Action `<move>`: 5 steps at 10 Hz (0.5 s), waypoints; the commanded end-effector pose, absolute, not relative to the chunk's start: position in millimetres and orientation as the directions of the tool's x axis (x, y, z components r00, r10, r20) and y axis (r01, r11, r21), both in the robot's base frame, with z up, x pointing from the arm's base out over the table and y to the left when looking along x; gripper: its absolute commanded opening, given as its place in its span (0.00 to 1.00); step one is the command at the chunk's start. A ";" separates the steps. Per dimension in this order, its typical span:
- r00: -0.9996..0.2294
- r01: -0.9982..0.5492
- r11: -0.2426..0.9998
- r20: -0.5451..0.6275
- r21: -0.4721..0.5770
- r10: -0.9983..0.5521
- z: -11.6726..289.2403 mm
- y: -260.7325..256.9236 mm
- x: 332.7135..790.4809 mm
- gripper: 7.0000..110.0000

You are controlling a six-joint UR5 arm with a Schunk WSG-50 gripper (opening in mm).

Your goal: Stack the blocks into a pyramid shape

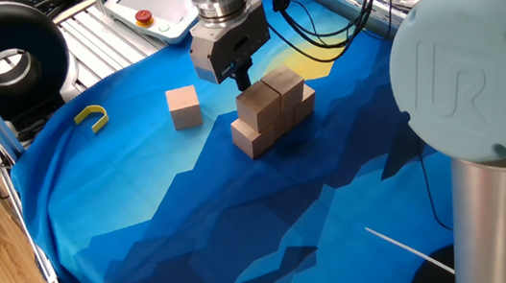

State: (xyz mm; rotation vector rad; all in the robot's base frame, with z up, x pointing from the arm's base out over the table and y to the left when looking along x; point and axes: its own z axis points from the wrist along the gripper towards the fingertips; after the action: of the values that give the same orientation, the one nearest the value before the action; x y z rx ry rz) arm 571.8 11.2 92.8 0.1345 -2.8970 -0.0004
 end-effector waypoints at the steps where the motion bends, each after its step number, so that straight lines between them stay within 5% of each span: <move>1: -0.968 -0.096 0.995 0.228 0.038 -0.102 95.0 20.9 575.5 0.00; 5: -0.970 -0.108 0.993 0.213 0.054 -0.117 98.3 31.5 580.7 0.00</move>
State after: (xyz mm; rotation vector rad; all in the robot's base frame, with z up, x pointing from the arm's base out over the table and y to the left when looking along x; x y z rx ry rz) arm 576.6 22.3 95.2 0.1548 -2.9081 -0.0299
